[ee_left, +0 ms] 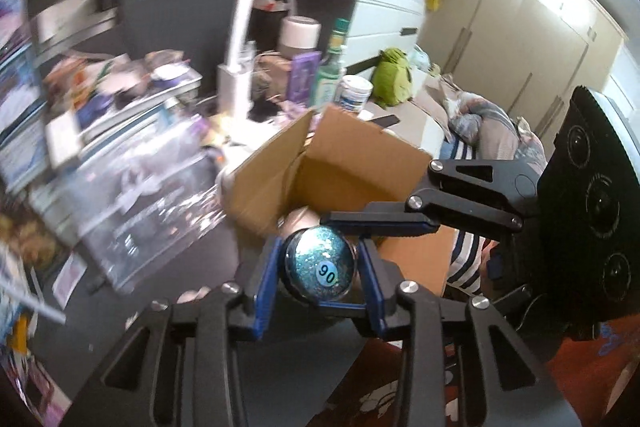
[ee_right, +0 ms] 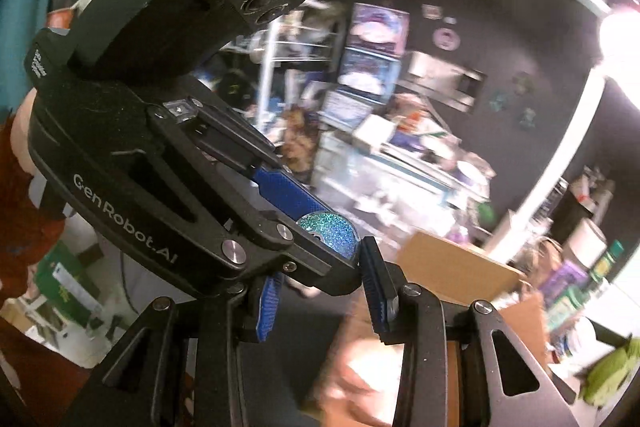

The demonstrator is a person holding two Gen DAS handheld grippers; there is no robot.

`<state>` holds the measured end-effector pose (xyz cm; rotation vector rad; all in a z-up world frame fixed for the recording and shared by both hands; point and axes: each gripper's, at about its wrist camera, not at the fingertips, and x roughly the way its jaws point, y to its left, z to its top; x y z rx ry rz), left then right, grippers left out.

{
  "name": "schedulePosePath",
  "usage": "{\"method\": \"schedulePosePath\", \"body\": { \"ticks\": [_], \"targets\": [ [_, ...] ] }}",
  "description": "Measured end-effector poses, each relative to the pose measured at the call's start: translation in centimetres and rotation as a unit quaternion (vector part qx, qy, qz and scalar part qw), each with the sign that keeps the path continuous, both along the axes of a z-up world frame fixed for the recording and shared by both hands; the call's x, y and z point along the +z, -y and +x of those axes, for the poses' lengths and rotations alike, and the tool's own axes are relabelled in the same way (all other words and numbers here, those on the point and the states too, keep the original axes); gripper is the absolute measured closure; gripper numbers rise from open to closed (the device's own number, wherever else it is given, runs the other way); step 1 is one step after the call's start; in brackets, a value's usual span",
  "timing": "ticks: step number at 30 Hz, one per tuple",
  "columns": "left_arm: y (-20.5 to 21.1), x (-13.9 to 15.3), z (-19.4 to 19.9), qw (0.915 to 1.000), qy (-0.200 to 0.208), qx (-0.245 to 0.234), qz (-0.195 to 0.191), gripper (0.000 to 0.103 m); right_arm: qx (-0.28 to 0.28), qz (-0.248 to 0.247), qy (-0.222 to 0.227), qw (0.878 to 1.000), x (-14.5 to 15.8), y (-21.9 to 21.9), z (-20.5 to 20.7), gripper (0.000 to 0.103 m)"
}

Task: Organize objects
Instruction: 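Carry the glitter ball with the right gripper and drop it into the box, then move the right gripper to the white eye mask and grasp it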

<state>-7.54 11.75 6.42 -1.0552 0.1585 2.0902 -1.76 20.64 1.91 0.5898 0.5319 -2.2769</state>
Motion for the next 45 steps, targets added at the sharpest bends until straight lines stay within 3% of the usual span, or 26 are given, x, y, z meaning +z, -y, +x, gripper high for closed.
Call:
{"method": "schedulePosePath", "body": {
  "ticks": [9, 12, 13, 15, 16, 28, 31, 38, 45],
  "targets": [
    [-6.7, -1.3, -3.6, 0.9981, 0.041, -0.035, -0.032, 0.067, -0.041, -0.009, 0.053, 0.998, -0.7, -6.4, -4.3, 0.070],
    [-6.8, -1.9, -4.2, 0.9977, 0.039, -0.020, -0.052, 0.048, -0.034, -0.012, 0.073, 0.997, -1.4, -6.8, -4.7, 0.069],
    [-6.7, -1.9, -4.2, 0.9977, 0.037, -0.017, -0.055, 0.039, -0.033, -0.012, 0.080, 0.996, -1.6, -6.9, -4.9, 0.064],
    [-6.2, -1.6, -4.2, 0.9981, 0.031, -0.010, -0.053, 0.034, -0.043, -0.011, 0.080, 0.996, -1.7, -7.2, -5.1, 0.047],
    [-5.9, -1.4, -4.2, 0.9983, 0.027, -0.005, -0.050, 0.030, -0.047, -0.012, 0.075, 0.996, -1.6, -7.3, -5.1, 0.043],
    [1.0, 1.4, -2.4, 0.9984, -0.015, 0.053, -0.012, 0.027, -0.069, -0.010, 0.071, 0.995, -1.0, -7.0, -5.0, 0.043],
    [3.9, 2.2, -1.2, 0.9964, -0.036, 0.077, 0.006, 0.016, -0.058, -0.015, 0.067, 0.996, -0.3, -5.7, -4.3, 0.043],
    [11.7, 1.7, 1.8, 0.9856, -0.074, 0.149, 0.028, 0.014, 0.005, -0.030, 0.061, 0.998, 0.9, 0.2, -2.0, 0.043],
    [18.4, -2.2, 4.4, 0.9690, -0.090, 0.228, 0.031, 0.006, 0.063, -0.022, 0.120, 0.991, -2.2, 7.8, -0.5, 0.043]
  ]
}}
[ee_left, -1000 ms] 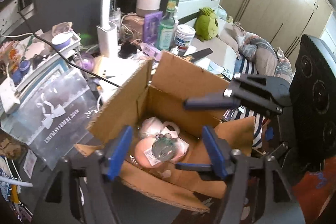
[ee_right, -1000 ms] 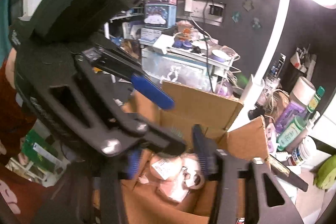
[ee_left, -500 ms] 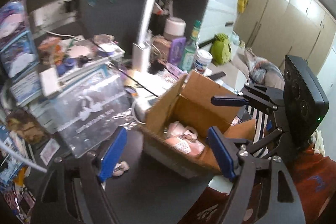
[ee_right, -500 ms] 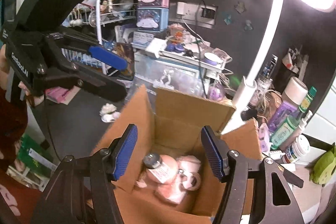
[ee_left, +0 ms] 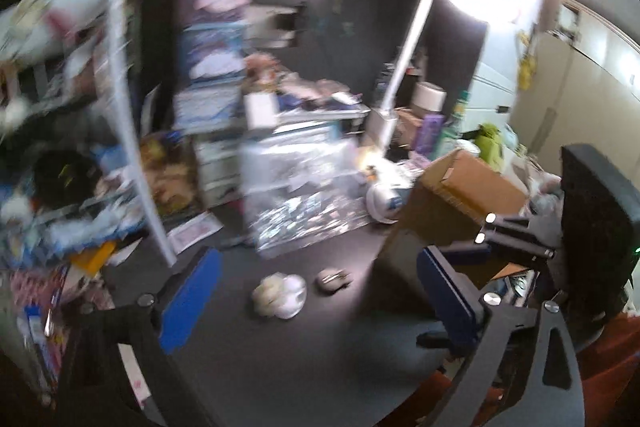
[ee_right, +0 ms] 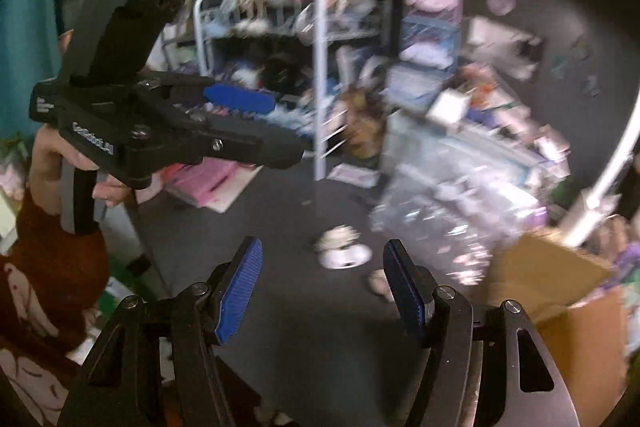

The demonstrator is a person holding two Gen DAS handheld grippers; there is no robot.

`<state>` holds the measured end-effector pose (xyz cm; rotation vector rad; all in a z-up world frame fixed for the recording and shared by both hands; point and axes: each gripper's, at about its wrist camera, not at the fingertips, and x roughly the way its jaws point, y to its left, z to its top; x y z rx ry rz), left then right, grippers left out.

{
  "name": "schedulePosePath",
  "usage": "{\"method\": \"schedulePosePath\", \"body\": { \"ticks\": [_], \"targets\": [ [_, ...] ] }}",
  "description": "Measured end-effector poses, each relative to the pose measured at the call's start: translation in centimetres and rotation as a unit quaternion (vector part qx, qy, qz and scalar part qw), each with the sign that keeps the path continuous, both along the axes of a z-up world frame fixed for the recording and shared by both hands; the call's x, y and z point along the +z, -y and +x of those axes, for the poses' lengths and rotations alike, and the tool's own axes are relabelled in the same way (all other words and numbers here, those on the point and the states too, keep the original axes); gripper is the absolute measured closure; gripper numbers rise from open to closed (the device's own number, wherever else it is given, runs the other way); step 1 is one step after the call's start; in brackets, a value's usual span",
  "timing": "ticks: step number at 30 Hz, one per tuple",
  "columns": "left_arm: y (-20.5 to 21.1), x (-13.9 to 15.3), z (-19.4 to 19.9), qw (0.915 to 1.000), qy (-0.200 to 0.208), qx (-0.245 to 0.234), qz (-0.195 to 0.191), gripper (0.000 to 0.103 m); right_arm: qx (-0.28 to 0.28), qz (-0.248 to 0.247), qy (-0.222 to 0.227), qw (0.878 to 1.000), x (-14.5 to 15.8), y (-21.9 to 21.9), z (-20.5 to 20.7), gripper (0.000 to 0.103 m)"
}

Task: Organize objects
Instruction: 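Move the right gripper to the white eye mask and grasp it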

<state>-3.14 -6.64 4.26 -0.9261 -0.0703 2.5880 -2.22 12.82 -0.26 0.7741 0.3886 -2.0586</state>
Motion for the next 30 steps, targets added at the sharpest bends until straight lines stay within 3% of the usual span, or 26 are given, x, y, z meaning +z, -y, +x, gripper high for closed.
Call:
{"method": "schedulePosePath", "body": {
  "ticks": [5, 10, 13, 17, 28, 30],
  "targets": [
    [3.3, -3.8, 1.1, 0.9990, 0.011, 0.043, -0.007, 0.006, -0.001, 0.011, 0.087, 0.996, -5.9, 3.9, -2.1, 0.043],
    [4.9, -6.3, 1.8, 0.9983, 0.031, 0.050, 0.008, 0.006, -0.048, 0.032, 0.117, 0.992, -11.7, 5.7, -5.1, 0.043],
    [5.6, -7.2, 2.1, 0.9976, 0.035, 0.060, 0.004, 0.006, -0.060, 0.039, 0.109, 0.991, -13.4, 6.6, -6.7, 0.043],
    [6.2, -7.8, 1.6, 0.9970, 0.042, 0.065, 0.010, 0.006, -0.077, 0.074, 0.067, 0.992, -14.7, 7.9, -8.2, 0.043],
    [6.7, -8.1, 1.4, 0.9960, 0.048, 0.075, 0.004, 0.006, -0.066, 0.099, 0.050, 0.992, -15.8, 9.4, -10.4, 0.044],
    [6.7, -8.1, 1.5, 0.9962, 0.047, 0.074, 0.004, 0.006, -0.063, 0.099, 0.054, 0.992, -15.8, 9.4, -10.3, 0.049]
  ]
}}
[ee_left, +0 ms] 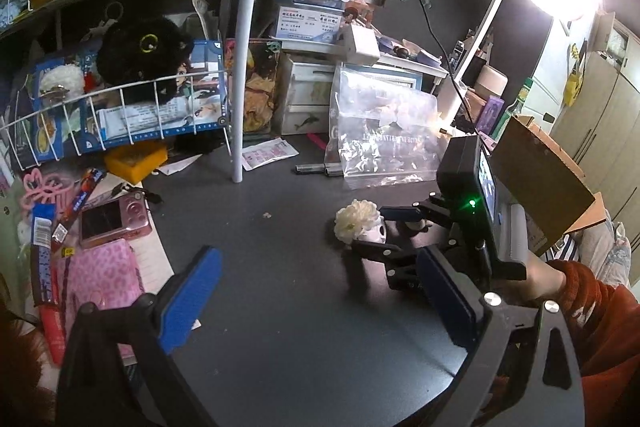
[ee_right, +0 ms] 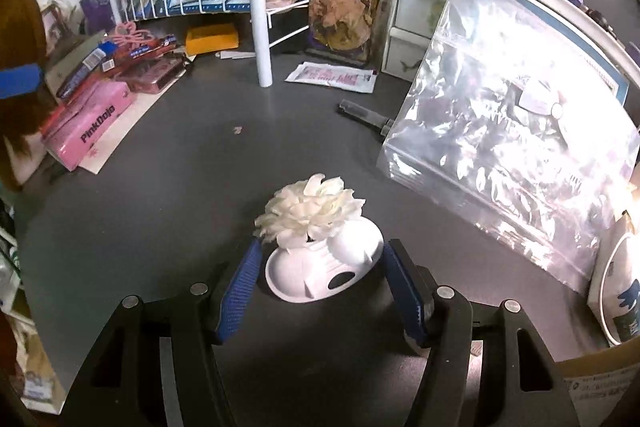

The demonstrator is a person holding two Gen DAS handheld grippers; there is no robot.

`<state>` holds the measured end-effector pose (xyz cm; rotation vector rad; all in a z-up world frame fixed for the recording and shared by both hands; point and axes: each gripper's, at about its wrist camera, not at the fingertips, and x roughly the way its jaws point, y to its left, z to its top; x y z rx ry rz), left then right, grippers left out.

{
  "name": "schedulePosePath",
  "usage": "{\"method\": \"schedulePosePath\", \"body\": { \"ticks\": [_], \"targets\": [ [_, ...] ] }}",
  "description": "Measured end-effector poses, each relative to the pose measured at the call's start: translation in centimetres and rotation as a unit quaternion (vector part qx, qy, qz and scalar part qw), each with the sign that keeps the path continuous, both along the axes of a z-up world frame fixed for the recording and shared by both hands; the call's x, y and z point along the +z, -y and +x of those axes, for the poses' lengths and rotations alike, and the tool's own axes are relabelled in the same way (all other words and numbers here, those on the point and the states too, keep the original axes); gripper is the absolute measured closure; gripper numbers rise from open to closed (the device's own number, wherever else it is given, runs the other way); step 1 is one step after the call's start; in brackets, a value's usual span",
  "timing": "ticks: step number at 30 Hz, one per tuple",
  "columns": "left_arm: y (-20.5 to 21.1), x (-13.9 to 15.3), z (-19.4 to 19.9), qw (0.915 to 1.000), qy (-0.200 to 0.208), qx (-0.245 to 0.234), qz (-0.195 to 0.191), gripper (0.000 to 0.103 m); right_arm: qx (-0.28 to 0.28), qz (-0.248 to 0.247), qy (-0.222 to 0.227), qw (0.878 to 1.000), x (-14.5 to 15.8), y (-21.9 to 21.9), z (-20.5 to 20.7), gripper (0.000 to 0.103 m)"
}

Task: Organize objects
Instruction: 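Move the right gripper to the white eye mask and grasp it, then carry the eye mask with the right gripper and release it into the box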

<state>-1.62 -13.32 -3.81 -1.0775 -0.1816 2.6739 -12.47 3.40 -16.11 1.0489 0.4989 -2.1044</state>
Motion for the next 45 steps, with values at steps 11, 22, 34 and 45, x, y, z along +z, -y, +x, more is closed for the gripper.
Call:
{"method": "schedulePosePath", "body": {
  "ticks": [11, 22, 34, 45],
  "targets": [
    [-0.6, 0.4, 1.0, 0.9999, -0.010, -0.013, 0.006, 0.006, 0.048, 0.006, 0.004, 0.999, 0.6, -1.8, 3.4, 0.075],
    [-0.9, 0.5, 1.2, 0.9999, -0.008, -0.013, 0.000, 0.006, 0.021, -0.003, 0.003, 1.000, 0.5, -0.8, 2.6, 0.076],
    [-3.3, 0.7, 0.6, 0.9971, 0.004, -0.065, 0.039, 0.014, 0.052, -0.057, -0.022, 0.997, 5.7, -2.9, 6.6, 0.076],
    [-10.9, 6.2, 0.3, 0.9799, -0.033, -0.181, 0.077, 0.064, 0.101, -0.100, -0.129, 0.981, 14.7, -8.3, 13.8, 0.076]
  ]
}}
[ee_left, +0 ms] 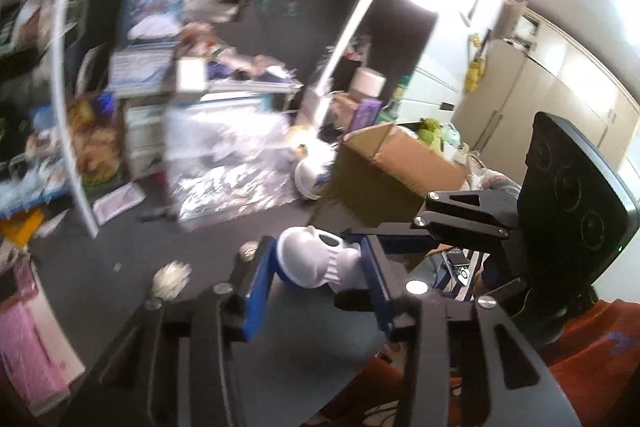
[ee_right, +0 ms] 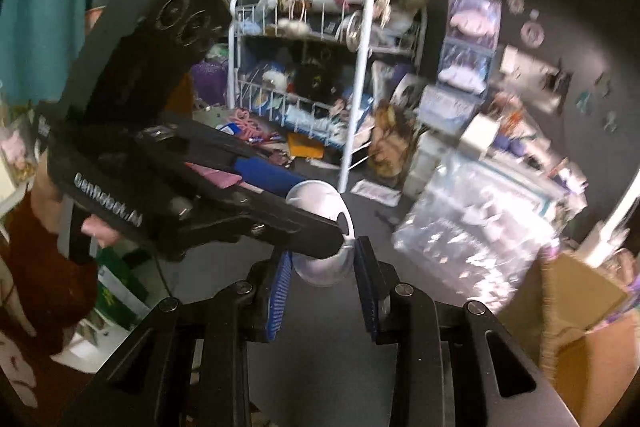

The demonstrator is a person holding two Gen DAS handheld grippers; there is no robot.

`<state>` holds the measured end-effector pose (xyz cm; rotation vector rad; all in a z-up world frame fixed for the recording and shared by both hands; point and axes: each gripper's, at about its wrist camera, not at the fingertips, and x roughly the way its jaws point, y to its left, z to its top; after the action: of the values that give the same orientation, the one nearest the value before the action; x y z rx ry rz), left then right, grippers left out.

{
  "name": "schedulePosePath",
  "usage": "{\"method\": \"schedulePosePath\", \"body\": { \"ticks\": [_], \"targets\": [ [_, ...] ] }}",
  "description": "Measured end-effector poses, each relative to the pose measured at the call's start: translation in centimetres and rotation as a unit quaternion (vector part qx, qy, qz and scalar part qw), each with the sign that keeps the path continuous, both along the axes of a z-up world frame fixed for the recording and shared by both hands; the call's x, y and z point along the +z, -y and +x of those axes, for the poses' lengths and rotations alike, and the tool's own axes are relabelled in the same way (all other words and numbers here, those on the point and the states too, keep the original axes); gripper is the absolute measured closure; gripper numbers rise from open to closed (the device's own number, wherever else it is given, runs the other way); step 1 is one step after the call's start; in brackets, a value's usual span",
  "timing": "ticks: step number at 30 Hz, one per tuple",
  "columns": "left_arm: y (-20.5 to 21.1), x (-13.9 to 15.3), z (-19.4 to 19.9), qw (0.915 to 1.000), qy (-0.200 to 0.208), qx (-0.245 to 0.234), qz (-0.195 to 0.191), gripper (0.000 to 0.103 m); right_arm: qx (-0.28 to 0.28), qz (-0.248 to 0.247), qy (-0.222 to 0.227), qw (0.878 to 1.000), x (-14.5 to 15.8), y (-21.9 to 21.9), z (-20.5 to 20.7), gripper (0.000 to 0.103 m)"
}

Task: Organize objects
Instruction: 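Carry the eye mask with the right gripper and release it into the box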

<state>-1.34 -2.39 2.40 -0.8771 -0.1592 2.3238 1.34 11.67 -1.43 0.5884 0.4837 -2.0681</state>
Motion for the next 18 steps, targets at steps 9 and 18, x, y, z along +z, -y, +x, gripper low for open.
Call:
{"method": "schedulePosePath", "body": {
  "ticks": [9, 18],
  "targets": [
    [-9.9, 3.3, -3.4, 0.9973, -0.016, -0.064, -0.032, 0.066, -0.063, -0.012, -0.009, 0.998, 2.8, -8.9, -2.3, 0.076],
    [-17.4, 2.5, -7.1, 0.9910, 0.026, -0.113, -0.068, 0.066, -0.107, -0.013, 0.059, 0.992, 2.5, -16.0, -6.4, 0.076]
  ]
}}
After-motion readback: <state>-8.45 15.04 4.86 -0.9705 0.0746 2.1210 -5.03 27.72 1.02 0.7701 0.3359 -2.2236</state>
